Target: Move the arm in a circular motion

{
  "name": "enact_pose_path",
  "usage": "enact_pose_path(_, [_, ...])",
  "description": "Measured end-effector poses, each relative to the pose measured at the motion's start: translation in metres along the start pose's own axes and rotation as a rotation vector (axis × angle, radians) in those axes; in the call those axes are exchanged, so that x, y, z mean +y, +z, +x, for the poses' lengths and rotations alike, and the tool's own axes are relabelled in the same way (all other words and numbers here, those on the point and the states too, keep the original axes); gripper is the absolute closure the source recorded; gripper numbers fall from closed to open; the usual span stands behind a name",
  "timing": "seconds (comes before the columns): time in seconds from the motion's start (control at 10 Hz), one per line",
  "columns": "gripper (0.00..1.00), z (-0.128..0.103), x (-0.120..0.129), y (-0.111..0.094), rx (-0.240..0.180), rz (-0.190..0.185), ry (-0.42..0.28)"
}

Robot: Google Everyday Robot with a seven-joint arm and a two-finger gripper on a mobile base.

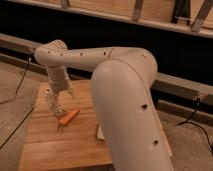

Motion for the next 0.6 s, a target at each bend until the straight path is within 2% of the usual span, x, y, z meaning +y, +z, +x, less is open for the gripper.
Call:
enact_pose_path(0.1, [0.35, 0.013, -0.004, 0.001, 0.01, 0.0, 0.017])
enact_pose_path(0.2, [0.35, 0.037, -0.014, 0.002, 0.029, 0.001, 0.049])
enact_pose_path(0.6, [0.35, 0.079, -0.049, -0.009, 0.034, 0.009, 0.144])
